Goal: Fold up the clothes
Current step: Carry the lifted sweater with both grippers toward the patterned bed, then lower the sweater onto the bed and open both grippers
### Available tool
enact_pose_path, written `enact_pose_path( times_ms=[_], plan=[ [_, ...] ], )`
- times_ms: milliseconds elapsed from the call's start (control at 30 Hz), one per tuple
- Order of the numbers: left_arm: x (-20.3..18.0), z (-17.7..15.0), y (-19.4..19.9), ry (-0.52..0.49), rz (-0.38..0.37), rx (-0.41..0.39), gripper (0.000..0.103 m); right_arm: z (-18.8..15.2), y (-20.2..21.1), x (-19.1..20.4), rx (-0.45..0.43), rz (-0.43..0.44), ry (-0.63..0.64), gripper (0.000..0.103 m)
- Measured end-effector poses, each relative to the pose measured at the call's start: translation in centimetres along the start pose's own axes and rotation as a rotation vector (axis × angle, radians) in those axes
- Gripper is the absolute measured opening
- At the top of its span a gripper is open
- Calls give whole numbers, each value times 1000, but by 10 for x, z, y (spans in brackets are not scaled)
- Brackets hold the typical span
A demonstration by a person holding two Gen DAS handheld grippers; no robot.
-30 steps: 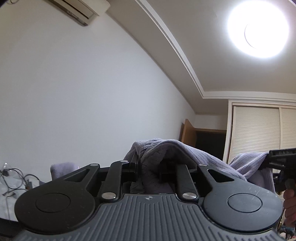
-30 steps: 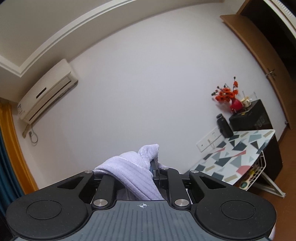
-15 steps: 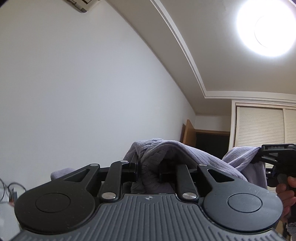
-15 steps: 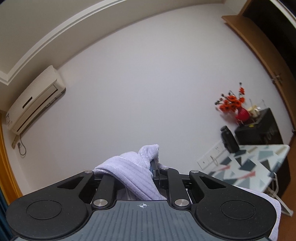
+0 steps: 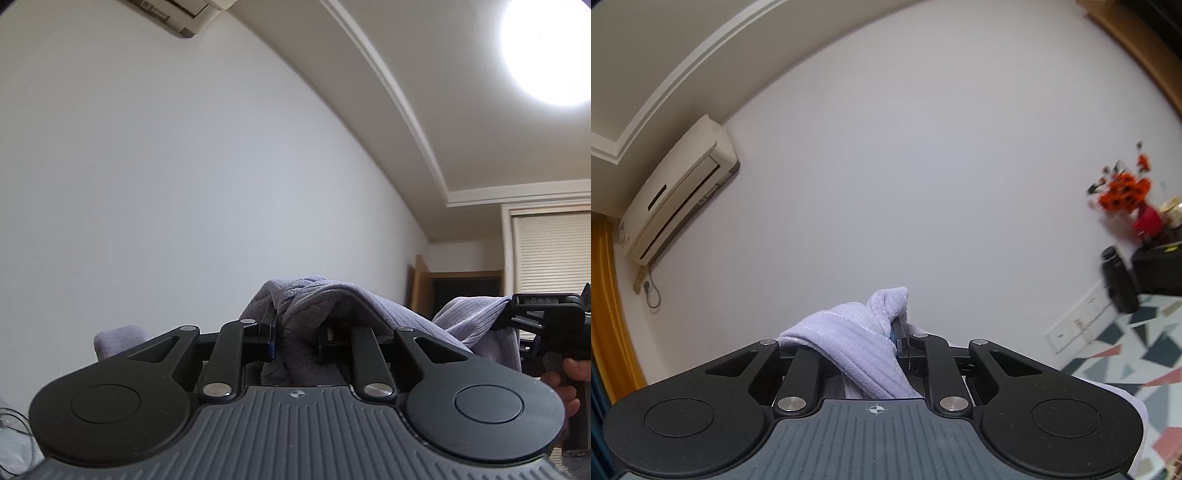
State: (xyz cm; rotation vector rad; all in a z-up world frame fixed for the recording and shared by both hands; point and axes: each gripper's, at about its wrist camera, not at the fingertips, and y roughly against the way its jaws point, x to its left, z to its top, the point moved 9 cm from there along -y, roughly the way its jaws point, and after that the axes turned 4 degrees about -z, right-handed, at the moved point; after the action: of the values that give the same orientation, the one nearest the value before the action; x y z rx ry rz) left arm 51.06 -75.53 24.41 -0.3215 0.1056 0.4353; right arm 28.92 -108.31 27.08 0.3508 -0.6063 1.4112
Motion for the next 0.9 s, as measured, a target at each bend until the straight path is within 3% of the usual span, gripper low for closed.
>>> enact_pose_path(
  times_ms=[333,433,533,667,800,900],
  plan=[
    [49,29,-35,-107,292,-92,19,15,-160,-23,91,272,-39,14],
    [45,27,-52,-180,395,-113,19,17,-212,-39,121,344,-33,15],
    [36,5,-95,-233,497,-72,19,9,-277,-71,211,361,-33,15],
    [48,-70,-153,-232,617,96,19,-26,-361,-132,377,318,3,15],
    [71,-179,-201,-114,706,344,19,-104,-427,-214,609,174,115,16],
    [83,-270,-224,-1,732,543,19,-171,-450,-285,766,51,201,16]
  ],
)
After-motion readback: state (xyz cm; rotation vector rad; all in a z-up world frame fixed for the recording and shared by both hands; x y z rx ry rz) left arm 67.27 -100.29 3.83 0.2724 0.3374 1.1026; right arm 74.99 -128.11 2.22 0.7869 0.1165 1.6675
